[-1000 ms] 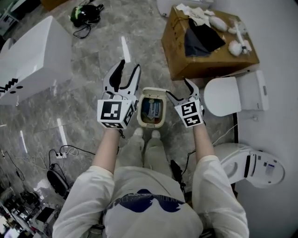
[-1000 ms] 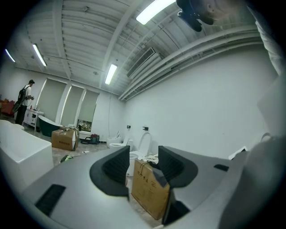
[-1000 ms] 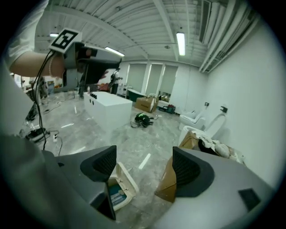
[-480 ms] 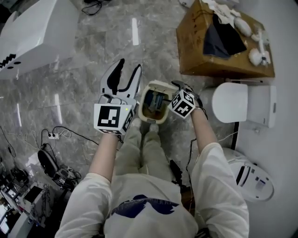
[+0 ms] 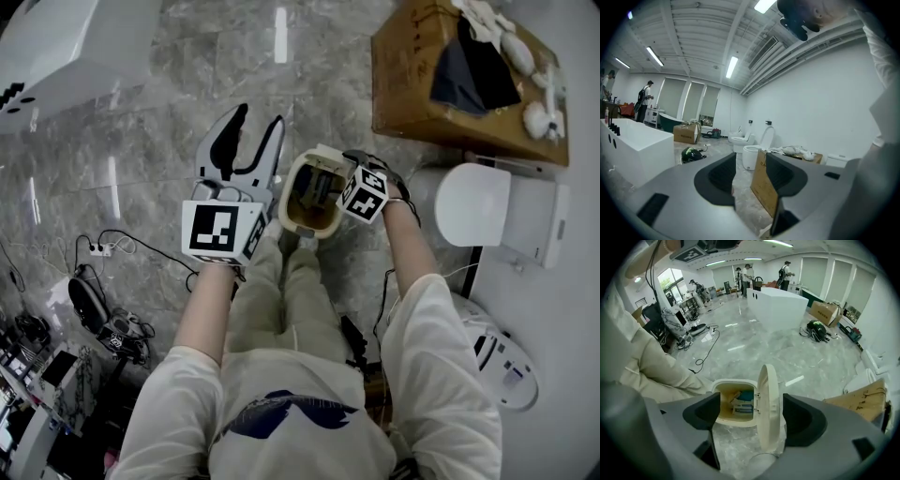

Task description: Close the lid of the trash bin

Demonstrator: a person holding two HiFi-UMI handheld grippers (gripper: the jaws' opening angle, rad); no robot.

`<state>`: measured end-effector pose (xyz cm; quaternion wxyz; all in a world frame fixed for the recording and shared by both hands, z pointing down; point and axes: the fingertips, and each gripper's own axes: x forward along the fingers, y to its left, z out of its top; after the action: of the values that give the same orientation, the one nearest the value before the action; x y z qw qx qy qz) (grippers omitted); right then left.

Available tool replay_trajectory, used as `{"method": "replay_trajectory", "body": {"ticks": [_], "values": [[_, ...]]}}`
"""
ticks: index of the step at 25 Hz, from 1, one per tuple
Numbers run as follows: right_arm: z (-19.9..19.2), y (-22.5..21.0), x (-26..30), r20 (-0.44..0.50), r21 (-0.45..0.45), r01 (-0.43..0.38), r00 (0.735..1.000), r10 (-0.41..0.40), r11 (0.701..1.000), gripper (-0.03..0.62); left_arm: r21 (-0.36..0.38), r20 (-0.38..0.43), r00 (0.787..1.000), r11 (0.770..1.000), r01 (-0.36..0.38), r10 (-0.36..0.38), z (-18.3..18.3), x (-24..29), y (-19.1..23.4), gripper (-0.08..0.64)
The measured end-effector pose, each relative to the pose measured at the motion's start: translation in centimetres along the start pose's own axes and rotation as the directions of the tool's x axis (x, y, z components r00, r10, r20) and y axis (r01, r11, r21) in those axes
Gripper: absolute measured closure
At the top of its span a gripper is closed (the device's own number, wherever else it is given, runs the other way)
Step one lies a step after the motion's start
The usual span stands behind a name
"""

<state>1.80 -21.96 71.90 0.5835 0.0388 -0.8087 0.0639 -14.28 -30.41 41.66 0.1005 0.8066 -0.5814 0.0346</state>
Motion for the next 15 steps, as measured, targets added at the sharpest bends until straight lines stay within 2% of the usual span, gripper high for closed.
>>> {"method": "replay_trajectory", "body": {"ticks": [5, 15], "values": [[-0.6, 0.1, 0.5, -0.019, -0.016, -0.023, 1.000, 0.022, 1.000, 0.167, -0.002, -0.010, 1.000, 1.000, -0.006, 0.006, -0.6, 0.9, 0.3, 0.376], [-0.4, 1.1, 0.2, 0.016, -0.019, -0.023, 1.000, 0.024, 1.000, 0.169, -0.006, -0.028, 1.000, 1.000, -0.010, 0.010, -1.4, 1.3, 0.3, 0.376]]}}
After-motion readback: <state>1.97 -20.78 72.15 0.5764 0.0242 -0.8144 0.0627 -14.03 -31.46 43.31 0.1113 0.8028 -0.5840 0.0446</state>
